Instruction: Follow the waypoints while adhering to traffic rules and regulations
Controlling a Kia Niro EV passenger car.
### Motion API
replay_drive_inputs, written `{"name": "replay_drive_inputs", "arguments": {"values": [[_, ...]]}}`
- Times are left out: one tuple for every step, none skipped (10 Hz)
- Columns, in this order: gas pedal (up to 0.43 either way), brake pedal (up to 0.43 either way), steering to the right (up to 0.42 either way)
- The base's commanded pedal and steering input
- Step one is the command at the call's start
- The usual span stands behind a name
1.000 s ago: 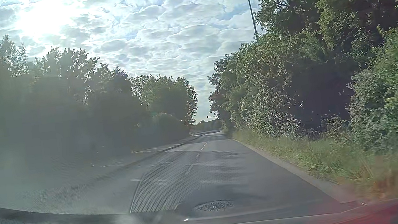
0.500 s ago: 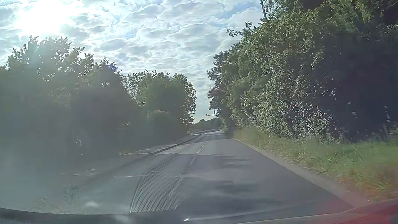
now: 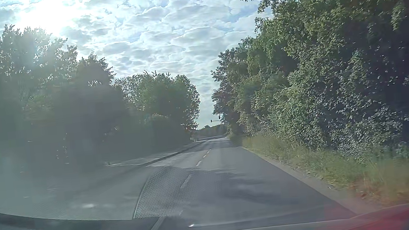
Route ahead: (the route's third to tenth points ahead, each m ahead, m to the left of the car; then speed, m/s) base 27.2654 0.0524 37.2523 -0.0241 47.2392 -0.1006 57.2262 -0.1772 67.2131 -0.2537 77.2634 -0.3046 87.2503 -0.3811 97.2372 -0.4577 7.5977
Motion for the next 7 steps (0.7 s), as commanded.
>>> {"name": "replay_drive_inputs", "arguments": {"values": [[0.008,0.03,0.004],[0.008,0.03,0.004],[0.02,0.03,0.004],[0.02,0.03,0.004],[0.02,0.03,0.004],[0.02,0.03,0.003],[0.02,0.03,0.003]]}}
